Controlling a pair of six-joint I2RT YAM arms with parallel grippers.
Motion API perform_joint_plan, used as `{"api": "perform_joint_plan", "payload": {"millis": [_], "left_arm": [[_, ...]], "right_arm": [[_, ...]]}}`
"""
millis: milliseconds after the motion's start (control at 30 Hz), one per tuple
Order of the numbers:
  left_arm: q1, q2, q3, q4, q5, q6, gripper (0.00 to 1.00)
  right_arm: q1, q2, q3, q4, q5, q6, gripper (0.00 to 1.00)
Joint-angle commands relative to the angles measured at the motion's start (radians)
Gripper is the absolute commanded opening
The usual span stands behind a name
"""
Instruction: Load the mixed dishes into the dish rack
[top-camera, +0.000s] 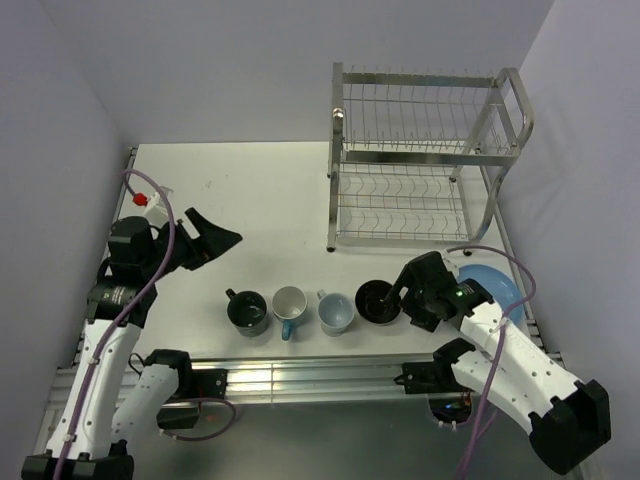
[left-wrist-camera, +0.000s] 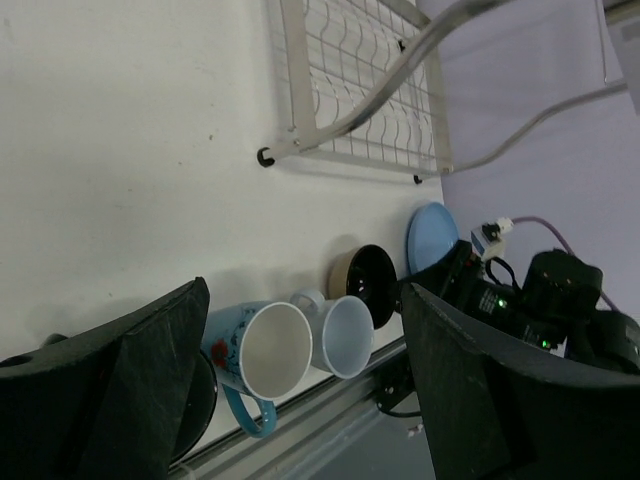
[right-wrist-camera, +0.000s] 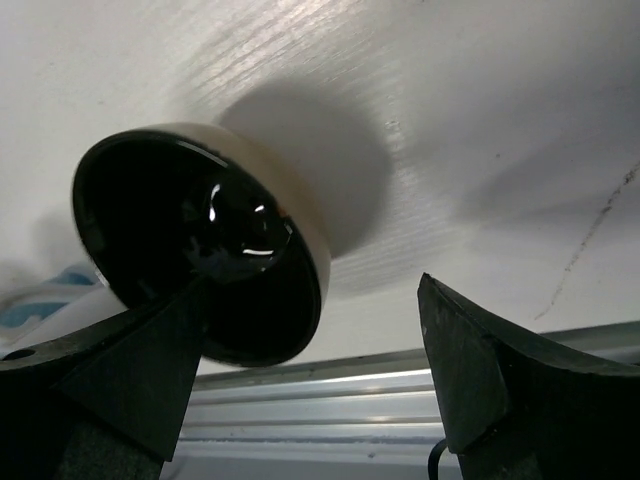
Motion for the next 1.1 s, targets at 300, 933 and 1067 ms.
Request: {"api": "perform_joint_plan", "payload": {"millis": [300, 933, 1067], "left_arm": [[-0.351, 0.129, 0.055, 0.123, -0.162, -0.004, 0.84], [-0.653, 0.288, 0.092, 0.185, -0.334, -0.025, 0.83], [-0.74, 0.368, 0.144, 0.163, -0.4, -0.018, 0.82]], "right_arm": [[0.041, 0.194, -0.066, 0.213, 0.071, 0.019, 0.77], [0.077, 0.194, -0.016, 0.189, 0.187, 0.033, 0.0], [0.079, 0.133, 0.076, 0.096, 0.252, 0.004, 0.0]]}}
